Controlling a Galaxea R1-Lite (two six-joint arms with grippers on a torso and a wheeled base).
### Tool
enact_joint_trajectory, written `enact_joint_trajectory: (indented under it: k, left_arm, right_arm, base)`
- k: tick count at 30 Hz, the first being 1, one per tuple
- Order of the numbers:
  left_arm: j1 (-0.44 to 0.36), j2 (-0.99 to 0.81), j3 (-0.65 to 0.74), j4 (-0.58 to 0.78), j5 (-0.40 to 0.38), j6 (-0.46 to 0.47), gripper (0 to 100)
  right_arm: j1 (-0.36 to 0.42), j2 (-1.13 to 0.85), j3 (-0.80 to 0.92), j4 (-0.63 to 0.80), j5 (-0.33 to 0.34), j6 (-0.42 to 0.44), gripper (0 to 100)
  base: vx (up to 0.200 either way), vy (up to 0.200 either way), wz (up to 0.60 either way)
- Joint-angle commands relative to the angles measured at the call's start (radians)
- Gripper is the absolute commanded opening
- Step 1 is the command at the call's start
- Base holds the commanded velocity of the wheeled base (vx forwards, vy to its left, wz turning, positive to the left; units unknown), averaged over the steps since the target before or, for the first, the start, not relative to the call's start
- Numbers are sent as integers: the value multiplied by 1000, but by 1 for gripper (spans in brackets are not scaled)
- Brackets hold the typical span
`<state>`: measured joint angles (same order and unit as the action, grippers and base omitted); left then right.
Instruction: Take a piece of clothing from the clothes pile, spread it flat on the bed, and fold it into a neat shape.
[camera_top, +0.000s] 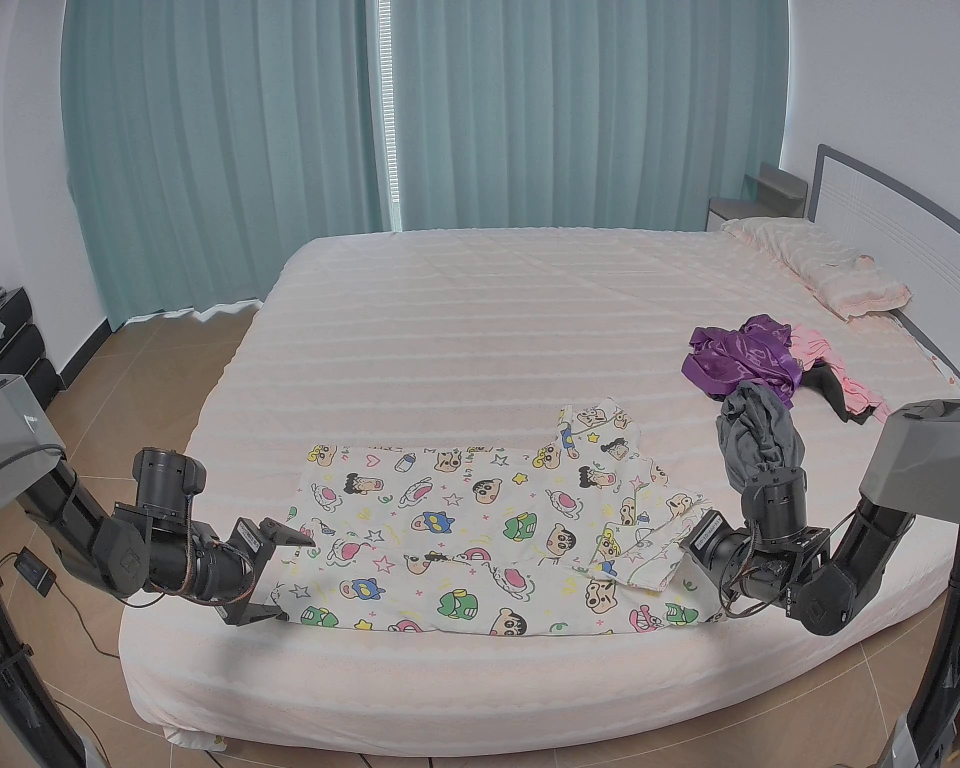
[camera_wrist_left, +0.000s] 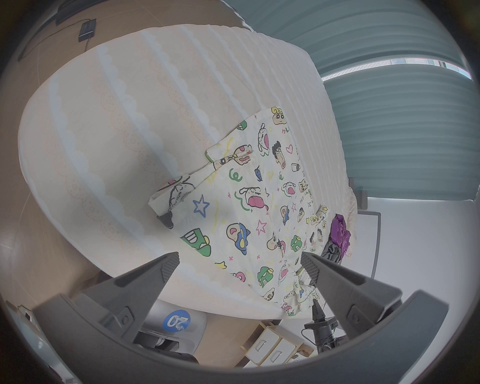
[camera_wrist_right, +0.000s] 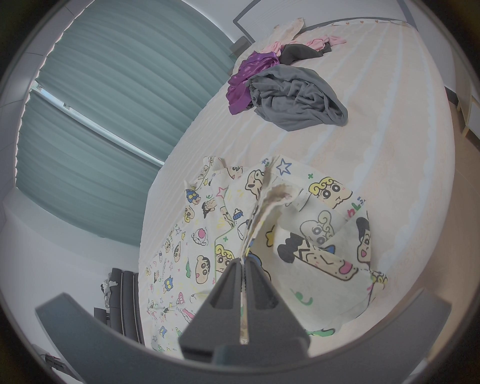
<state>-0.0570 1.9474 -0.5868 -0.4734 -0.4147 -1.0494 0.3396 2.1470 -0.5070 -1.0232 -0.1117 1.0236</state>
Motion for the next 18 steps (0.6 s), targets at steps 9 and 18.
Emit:
enact_joint_trajectory:
  k: [9, 18]
  left_arm:
    - [-7, 4, 4, -2, 4, 0, 100]
    - [-7, 4, 4, -2, 4, 0, 100]
  right_arm:
    - [-19, 50, -18, -3, 41, 30, 100]
    - [-14, 50, -48, -3, 86, 154, 100]
  base:
    - [0, 0, 0]
    - [0, 0, 0]
